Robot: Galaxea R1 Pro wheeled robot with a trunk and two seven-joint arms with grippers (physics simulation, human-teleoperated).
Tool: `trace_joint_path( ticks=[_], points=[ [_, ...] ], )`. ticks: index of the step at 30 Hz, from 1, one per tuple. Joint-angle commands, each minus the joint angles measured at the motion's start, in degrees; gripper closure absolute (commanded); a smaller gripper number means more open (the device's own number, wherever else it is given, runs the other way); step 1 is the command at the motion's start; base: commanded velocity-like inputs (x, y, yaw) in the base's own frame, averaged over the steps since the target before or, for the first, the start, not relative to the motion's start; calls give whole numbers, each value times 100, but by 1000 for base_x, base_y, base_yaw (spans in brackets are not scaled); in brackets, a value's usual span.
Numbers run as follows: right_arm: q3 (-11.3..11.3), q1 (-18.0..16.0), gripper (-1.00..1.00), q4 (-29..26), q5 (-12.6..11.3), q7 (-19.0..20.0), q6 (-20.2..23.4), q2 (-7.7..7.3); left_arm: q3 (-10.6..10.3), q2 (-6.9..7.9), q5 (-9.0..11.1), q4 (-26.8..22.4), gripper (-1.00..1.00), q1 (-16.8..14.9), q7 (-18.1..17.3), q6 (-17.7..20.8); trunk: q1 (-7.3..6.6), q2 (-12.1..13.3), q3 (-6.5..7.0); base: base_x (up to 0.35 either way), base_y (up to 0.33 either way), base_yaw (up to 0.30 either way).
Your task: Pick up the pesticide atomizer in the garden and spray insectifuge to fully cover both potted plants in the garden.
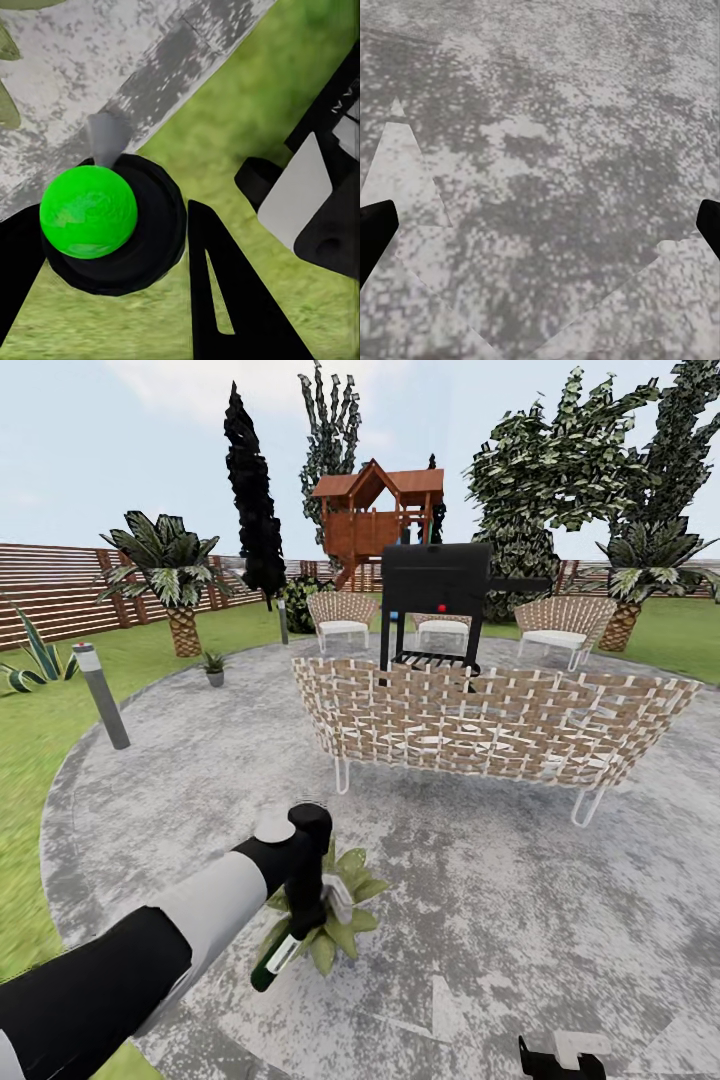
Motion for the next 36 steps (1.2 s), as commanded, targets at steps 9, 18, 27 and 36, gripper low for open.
trace_joint_path(
  ticks=[9, 18, 27, 36],
  points=[
    [-31, -4, -100, 7, 67, -28, -17, 0, 4, 74, -62, 79, 100, 341, -55, 87, -1, -3, -5, 0, 0, 147],
    [-26, -4, -100, 7, 68, -20, -17, 2, 97, 331, -26, 48, 100, 656, -55, 633, -1, -3, -5, 0, 0, 253],
    [-32, -4, -100, 7, 61, -27, -17, 0, 1078, 444, -9, -18, 100, 668, 896, 647, -1, -3, -5, 0, 0, 21],
    [-32, -4, -100, 7, 59, -27, -17, 0, 1341, 575, 9, -18, 100, 962, 1136, 639, -1, -3, -5, 0, 0, 0]
  ],
)
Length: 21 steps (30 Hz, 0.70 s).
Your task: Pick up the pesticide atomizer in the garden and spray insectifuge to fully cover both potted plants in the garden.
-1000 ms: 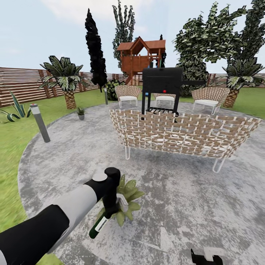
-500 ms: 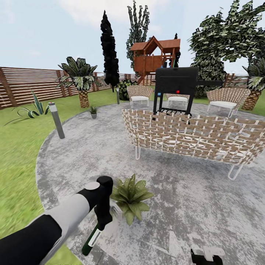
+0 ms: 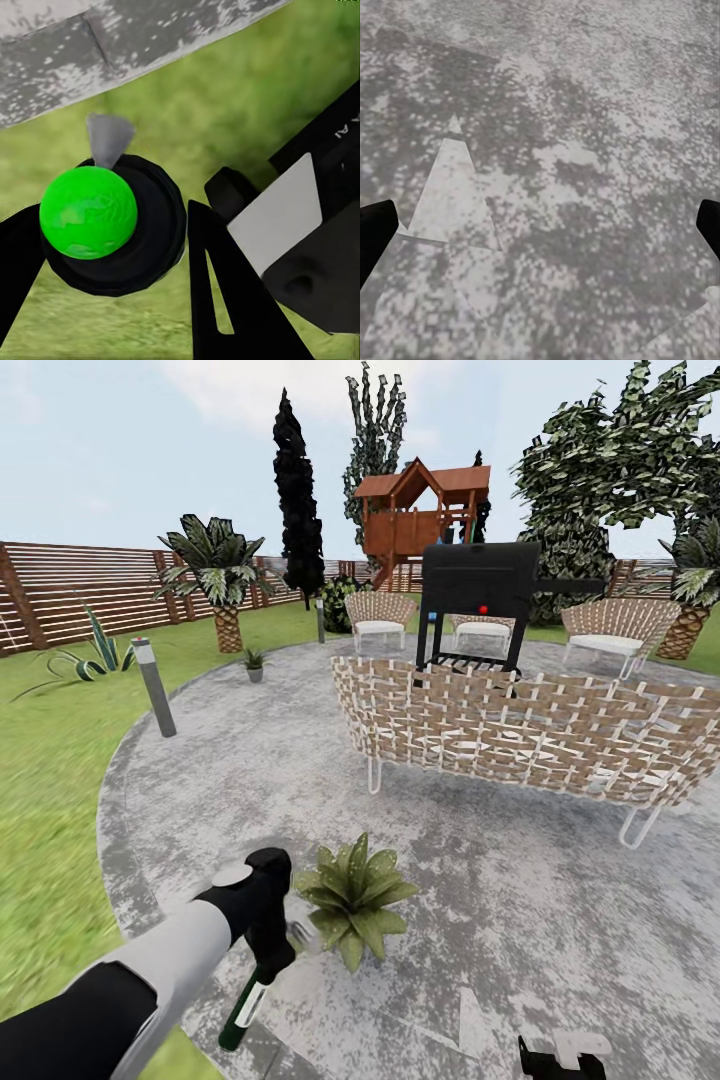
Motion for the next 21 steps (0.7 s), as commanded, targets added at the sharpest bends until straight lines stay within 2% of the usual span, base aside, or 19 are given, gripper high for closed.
trace_joint_path(
  ticks=[1, 7, 11, 14, 21],
  points=[
    [-32, -4, -100, 7, 61, -29, -17, 0, 52, 30, -44, -10, 100, 11, -51, 57, -1, -2, -6, 0, 0, 0],
    [-32, -4, -100, 7, 61, -29, -17, 0, 162, 38, -32, -19, 100, 78, 260, 56, -1, -2, -6, 4, -5, 106],
    [-32, -4, -100, 7, 61, -29, -17, 0, 163, -21, -26, -15, 100, 90, 286, 56, -1, -2, -6, 129, -170, 202],
    [-32, -4, -100, 7, 61, -29, -17, 0, 169, -23, -26, -15, 100, 97, 287, 56, -1, -2, -6, 139, -167, 26],
    [-32, -4, -100, 7, 61, -26, -17, 0, 162, -85, -23, -30, 100, 201, 293, 53, -1, -2, -6, 21, -18, 2]
  ],
)
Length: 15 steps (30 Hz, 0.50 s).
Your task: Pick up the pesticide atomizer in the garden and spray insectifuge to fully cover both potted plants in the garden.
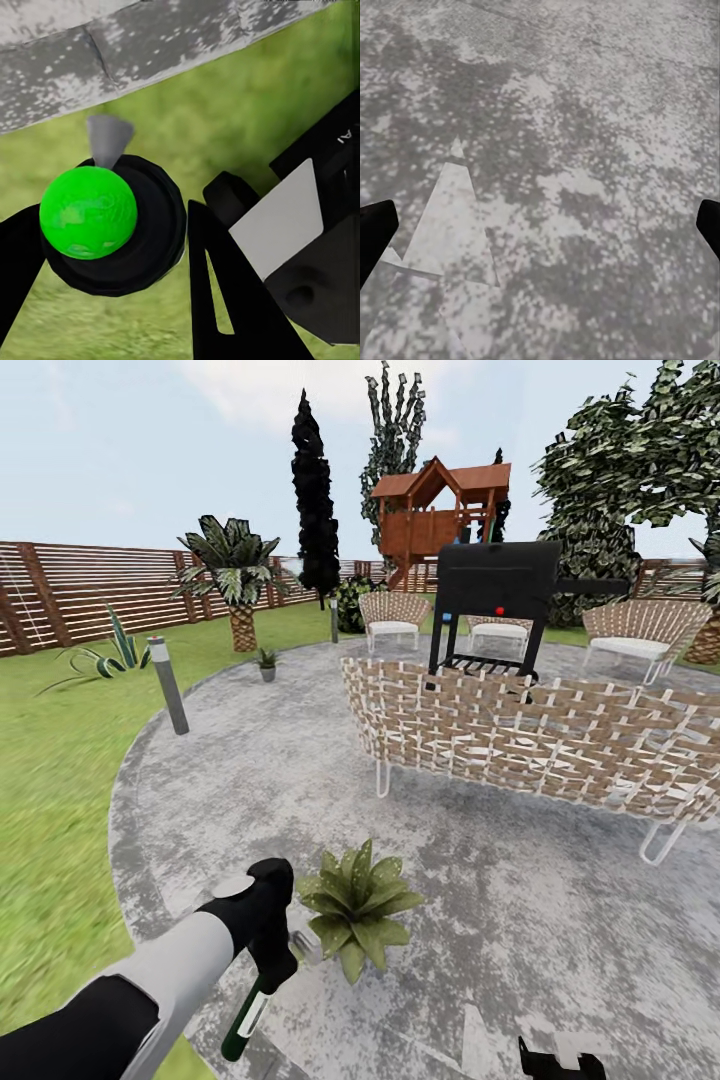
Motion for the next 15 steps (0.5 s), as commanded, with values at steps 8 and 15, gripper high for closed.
trace_joint_path(
  ticks=[8, 15],
  points=[
    [-30, -4, -100, 7, 61, -31, -17, 0, -12, -39, -59, -11, 100, 96, -47, 40, -1, -2, -6, 222, -127, 119],
    [-32, -4, -100, 7, 62, -28, -17, 0, -7, -43, -59, -11, 100, 98, -47, 47, -1, -2, -6, 48, -168, 120]
  ],
)
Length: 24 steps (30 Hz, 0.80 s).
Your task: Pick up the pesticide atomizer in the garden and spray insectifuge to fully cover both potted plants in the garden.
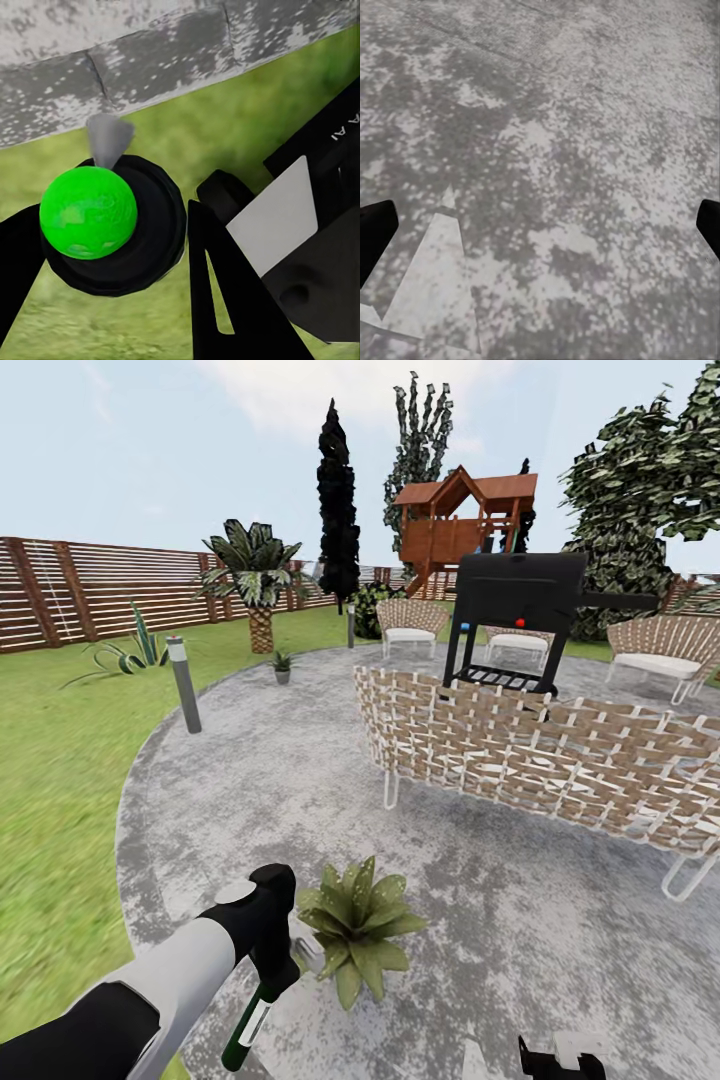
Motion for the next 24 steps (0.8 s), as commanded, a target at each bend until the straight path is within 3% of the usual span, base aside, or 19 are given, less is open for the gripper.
trace_joint_path(
  ticks=[1, 11, 18, 24],
  points=[
    [-33, -4, -100, 7, 61, -28, -17, 0, -9, 0, -52, -9, 100, -2, -59, 49, -1, -2, -6, 2, -22, 8],
    [-29, -4, -100, 4, 60, -22, -17, 9, -7, 0, -52, -254, 100, -2, -50, 49, -1, -2, -6, 3, -15, 0],
    [-31, -4, -100, 5, 60, -22, -17, 9, -6, 5, -52, -260, 100, -2, -50, 49, -1, -2, -6, 28, -257, 10],
    [-27, -4, -100, 7, 60, -22, -17, 9, 15, 8, -53, -263, 100, -6, -50, 49, -1, -2, -6, -94, -254, 216]
  ],
)
